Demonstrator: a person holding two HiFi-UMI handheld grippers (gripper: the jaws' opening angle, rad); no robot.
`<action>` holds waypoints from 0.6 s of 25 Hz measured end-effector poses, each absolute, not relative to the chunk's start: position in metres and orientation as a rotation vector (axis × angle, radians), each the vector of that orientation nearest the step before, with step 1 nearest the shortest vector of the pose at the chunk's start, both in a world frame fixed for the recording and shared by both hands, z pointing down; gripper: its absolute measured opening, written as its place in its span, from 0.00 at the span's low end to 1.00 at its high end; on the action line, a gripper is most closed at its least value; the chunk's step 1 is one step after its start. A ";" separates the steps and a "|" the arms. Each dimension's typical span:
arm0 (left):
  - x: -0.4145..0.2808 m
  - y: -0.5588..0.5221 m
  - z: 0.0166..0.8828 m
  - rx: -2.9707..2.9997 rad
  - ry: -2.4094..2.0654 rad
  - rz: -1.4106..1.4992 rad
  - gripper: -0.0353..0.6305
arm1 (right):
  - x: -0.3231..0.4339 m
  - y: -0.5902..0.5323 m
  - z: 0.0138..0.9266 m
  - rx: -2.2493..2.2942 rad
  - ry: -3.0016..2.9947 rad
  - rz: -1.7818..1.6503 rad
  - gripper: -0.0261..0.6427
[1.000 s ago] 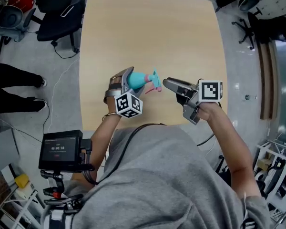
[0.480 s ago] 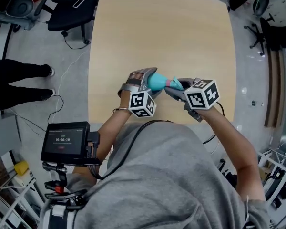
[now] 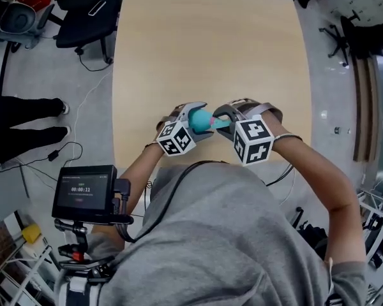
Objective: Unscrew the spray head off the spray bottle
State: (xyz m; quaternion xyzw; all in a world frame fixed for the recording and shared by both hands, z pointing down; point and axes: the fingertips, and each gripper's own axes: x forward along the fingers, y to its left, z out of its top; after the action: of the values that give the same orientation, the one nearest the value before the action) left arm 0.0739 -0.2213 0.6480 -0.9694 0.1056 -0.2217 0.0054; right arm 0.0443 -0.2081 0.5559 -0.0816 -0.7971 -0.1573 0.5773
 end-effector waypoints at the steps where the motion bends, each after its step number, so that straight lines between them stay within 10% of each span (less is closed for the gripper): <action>1: 0.074 -0.220 0.654 -3.039 0.336 -0.688 0.68 | 0.045 -0.206 0.558 -0.210 -1.845 -0.387 0.25; 15: 0.068 -0.212 0.710 -3.082 0.521 -0.756 0.68 | 0.059 -0.204 0.520 -0.110 -1.863 -0.382 0.25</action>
State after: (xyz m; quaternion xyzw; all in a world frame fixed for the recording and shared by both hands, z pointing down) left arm 0.0681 -0.2123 0.7103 -0.9577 0.1618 -0.2350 -0.0370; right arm 0.0593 -0.2045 0.5201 -0.0469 -0.7969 -0.1633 0.5797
